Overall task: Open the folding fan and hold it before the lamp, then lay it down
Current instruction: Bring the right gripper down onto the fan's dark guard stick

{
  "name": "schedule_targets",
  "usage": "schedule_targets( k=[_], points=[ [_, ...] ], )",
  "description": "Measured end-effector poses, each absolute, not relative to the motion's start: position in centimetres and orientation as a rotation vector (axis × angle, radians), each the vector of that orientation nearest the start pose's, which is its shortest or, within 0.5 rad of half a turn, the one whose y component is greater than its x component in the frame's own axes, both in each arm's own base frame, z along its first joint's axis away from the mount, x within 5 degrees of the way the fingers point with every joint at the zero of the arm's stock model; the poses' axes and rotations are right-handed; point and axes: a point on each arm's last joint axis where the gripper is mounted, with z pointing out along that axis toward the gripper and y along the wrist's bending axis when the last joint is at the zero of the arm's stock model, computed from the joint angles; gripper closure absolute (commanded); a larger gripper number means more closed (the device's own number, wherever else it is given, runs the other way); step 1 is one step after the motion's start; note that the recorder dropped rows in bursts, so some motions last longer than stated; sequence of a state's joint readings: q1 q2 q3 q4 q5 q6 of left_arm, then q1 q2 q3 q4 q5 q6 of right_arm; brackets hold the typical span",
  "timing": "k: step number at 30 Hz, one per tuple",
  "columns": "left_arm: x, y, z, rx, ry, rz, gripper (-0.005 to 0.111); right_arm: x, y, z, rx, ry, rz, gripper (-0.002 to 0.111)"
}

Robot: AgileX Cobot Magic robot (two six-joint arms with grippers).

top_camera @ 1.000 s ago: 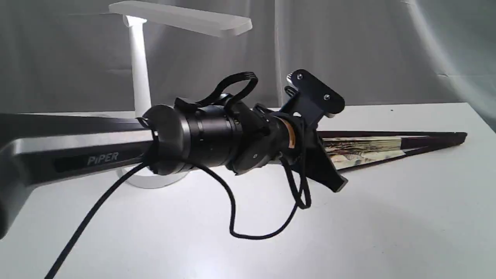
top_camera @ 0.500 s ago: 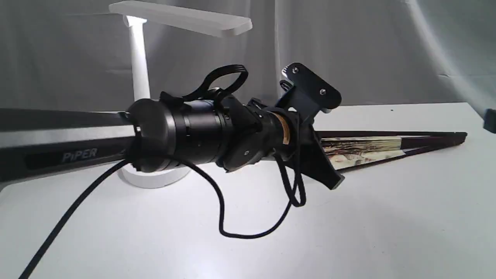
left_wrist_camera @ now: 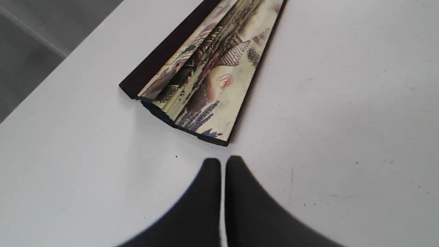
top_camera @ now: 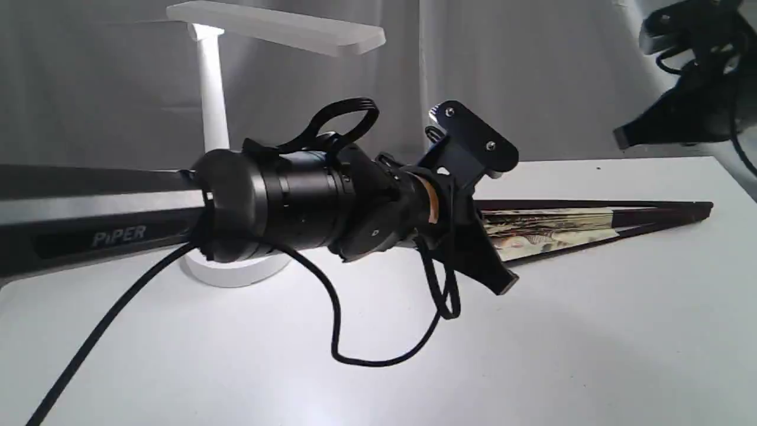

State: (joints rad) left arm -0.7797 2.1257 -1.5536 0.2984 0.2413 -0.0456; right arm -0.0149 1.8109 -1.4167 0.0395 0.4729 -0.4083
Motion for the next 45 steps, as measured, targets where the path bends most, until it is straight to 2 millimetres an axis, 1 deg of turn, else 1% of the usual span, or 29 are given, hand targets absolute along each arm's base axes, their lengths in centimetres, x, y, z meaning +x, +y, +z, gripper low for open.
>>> schedule_targets(
  k=[3, 4, 8, 10, 12, 15, 16, 18, 19, 21, 23, 25, 28, 31, 36, 43, 45],
  points=[
    [34.7, -33.4, 18.6, 1.091, 2.016, -0.198, 0.107, 43.7, 0.2, 27.1, -0.554, 2.376, -0.108, 0.108],
    [34.7, -33.4, 18.6, 1.091, 2.016, -0.198, 0.107, 44.4, 0.4, 26.8, -0.589, 2.396, -0.081, 0.108],
    [34.7, -33.4, 18.6, 1.091, 2.016, -0.198, 0.107, 46.9, 1.0, 26.7, -0.734, 2.415, -0.011, 0.108],
    [34.7, -33.4, 18.6, 1.092, 2.017, -0.197, 0.107, 47.8, 1.1, 25.9, -0.776, 2.423, 0.003, 0.103],
    [34.7, -33.4, 18.6, 1.092, 2.017, -0.197, 0.107, 48.7, 1.1, 25.2, -0.816, 2.426, 0.008, 0.092],
    [34.7, -33.4, 18.6, 1.092, 2.017, -0.197, 0.107, 49.7, 1.1, 23.3, -0.841, 2.445, 0.015, 0.07],
    [34.7, -33.4, 18.6, 1.092, 2.017, -0.197, 0.107, 50.1, 1.1, 22.5, -0.848, 2.454, 0.018, 0.06],
    [34.7, -33.4, 18.6, 1.092, 2.017, -0.197, 0.107, 50.5, 1.3, 21.3, -0.861, 2.459, 0.019, 0.05],
    [34.7, -33.4, 18.6, 1.092, 2.017, -0.197, 0.107, 50.7, 1.4, 20.8, -0.879, 2.457, 0.017, 0.048],
    [34.7, -33.4, 18.6, 1.092, 2.017, -0.197, 0.107, 51.0, 1.8, 19.7, -0.914, 2.453, 0.009, 0.047],
    [34.7, -33.4, 18.6, 1.092, 2.017, -0.197, 0.107, 51.3, 2.6, 18.8, -0.934, 2.44, 0.006, 0.047],
    [34.7, -33.4, 18.6, 1.092, 2.017, -0.197, 0.107, 51.8, 3.8, 17.8, -0.952, 2.411, -0.005, 0.047],
    [34.7, -33.4, 18.6, 1.092, 2.017, -0.197, 0.107, 52.1, 5.4, 17.0, -0.984, 2.369, -0.024, 0.047],
    [34.7, -33.4, 18.6, 1.092, 2.017, -0.197, 0.107, 52.2, 6.8, 16.6, -1.031, 2.336, -0.058, 0.047],
    [34.7, -33.4, 18.6, 1.092, 2.017, -0.197, 0.107, 52.5, 7.1, 15.8, -1.036, 2.333, -0.079, 0.047],
    [34.7, -33.4, 18.6, 1.092, 2.017, -0.197, 0.107, 52.5, 6.9, 13.4, -1.03, 2.399, -0.083, 0.047],
    [34.7, -33.4, 18.6, 1.092, 2.017, -0.197, 0.107, 52.4, 6.9, 13.2, -1.012, 2.423, -0.082, 0.047]
  ],
)
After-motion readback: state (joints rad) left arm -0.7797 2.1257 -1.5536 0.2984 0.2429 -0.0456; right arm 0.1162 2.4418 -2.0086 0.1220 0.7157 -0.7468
